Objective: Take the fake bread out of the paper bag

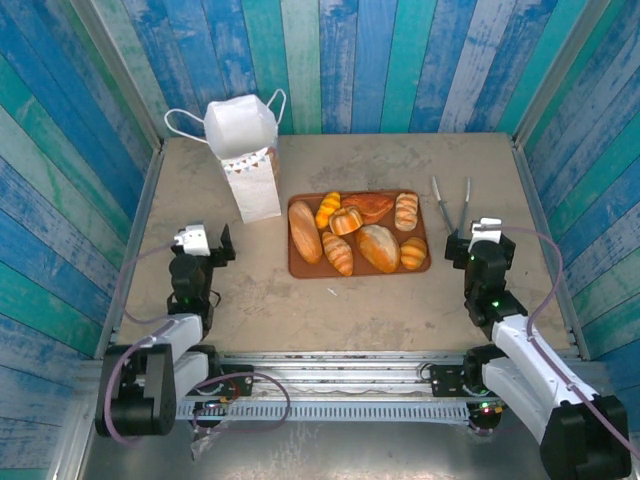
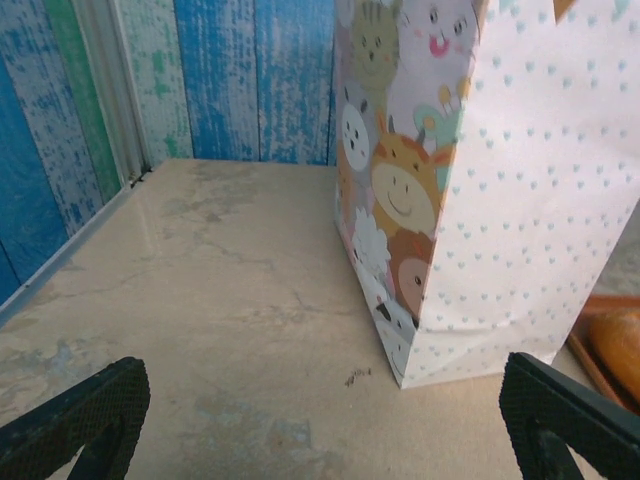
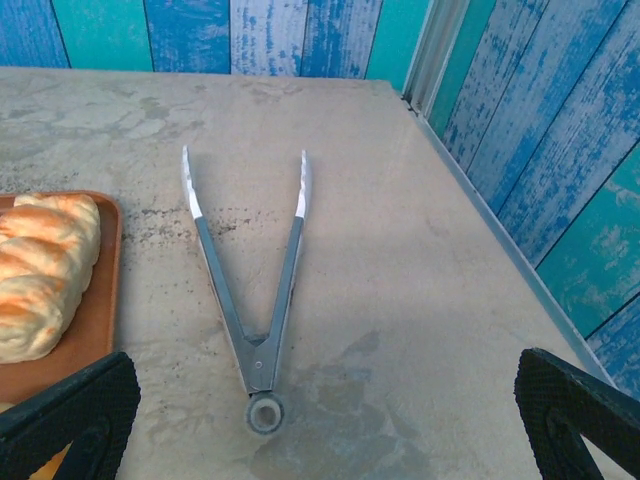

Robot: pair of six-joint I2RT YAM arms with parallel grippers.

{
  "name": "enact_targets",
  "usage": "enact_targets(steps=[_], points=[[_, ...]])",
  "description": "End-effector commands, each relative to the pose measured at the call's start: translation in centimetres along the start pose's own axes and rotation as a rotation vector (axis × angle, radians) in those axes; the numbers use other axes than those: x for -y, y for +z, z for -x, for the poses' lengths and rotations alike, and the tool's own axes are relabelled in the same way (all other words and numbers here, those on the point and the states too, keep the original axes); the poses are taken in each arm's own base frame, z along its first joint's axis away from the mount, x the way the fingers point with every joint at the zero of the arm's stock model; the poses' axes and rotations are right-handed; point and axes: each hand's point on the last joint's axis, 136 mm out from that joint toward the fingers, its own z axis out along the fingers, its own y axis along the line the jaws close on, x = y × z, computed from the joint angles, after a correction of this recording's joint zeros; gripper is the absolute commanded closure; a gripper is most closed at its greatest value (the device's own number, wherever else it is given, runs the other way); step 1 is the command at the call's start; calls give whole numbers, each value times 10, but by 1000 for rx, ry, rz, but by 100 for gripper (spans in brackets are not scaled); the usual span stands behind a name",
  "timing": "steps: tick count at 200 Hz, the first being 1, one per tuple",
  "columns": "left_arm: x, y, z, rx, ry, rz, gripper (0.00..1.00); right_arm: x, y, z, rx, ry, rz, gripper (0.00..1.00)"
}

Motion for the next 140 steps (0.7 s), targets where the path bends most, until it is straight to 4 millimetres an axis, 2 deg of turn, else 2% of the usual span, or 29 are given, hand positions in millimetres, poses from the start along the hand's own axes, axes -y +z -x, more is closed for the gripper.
enact_targets(steps=[1,21,26,54,67,77,89,103,115,140], points=[[13,3,22,110,41,-72,6,5,2,20,106,34,-21,0],[19,10,26,134,45,-101,6,3,6,13,113,52,-8,0],[20,14,17,106,44,-109,6,2,8,12,114,57,1,0],[30,23,2,93,67,-165,6,-4,14,6,114,55,43,0],[32,27,2,109,73,-175,6,-5,18,3,115,50,51,0],[30,32,-7,44,67,-168,6,-6,22,1,118,55,70,0],[36,42,-8,24,81,-199,6,-8,26,-1,125,73,92,0],[29,54,-12,-33,55,-161,6,-10,32,-1,130,79,104,0],[19,57,-10,-19,31,-102,6,-13,38,3,139,77,113,0],[19,57,-11,-28,30,-100,6,-19,56,3,104,62,126,0]])
